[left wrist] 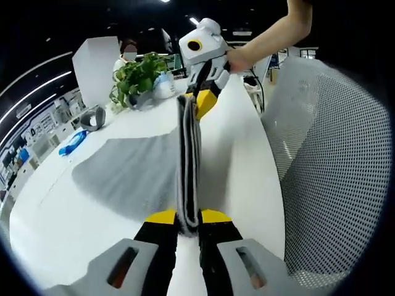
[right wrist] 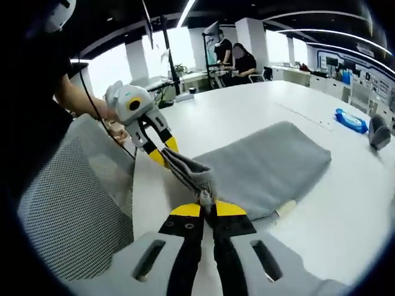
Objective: Fold the towel on the table until its edges align and the towel forms a compact rectangular stack.
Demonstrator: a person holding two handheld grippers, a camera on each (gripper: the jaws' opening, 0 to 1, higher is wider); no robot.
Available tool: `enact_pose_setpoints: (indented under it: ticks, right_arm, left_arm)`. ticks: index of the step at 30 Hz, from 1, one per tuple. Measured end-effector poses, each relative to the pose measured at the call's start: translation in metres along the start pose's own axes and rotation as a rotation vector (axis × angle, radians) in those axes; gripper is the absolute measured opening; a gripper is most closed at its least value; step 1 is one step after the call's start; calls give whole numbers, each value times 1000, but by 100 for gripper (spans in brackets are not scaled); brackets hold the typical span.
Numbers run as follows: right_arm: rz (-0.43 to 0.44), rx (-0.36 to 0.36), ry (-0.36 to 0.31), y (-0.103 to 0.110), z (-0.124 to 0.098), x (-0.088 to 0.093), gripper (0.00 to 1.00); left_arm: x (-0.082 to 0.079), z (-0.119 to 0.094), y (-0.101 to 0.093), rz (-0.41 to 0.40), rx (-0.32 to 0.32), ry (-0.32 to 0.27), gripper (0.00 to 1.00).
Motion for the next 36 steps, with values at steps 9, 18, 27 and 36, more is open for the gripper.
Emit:
enact_pose_setpoints:
  ticks: [9,18,27,36]
  right_arm:
    - [73,-5,-38,1,-10,4,2]
    - [6,-25,-115,21,-43,-31,2]
    - [-20,-59,-151,53,-61,-49,2]
    - [7,-125,-185,84,-79,-56,2]
  left_arm:
    - [-23,-12,1,-56,6,-79,7]
    - [-77,-55,1,-113,49,-164,6]
    - [-98,-82,-16,-136,104,-141,6]
    - [-115,-106,-42,-240,195,-135,6]
Point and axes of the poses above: the point that each gripper's makers call its tool centre point, and the gripper's own axes: z roughly forward along the fingers, y roughly to its left, x roughly out of its underside, the point moved 4 cm from there along -z, roughly backward along the fingers, and after that the axes turned 5 degrees about -z, right-handed, at the moved point
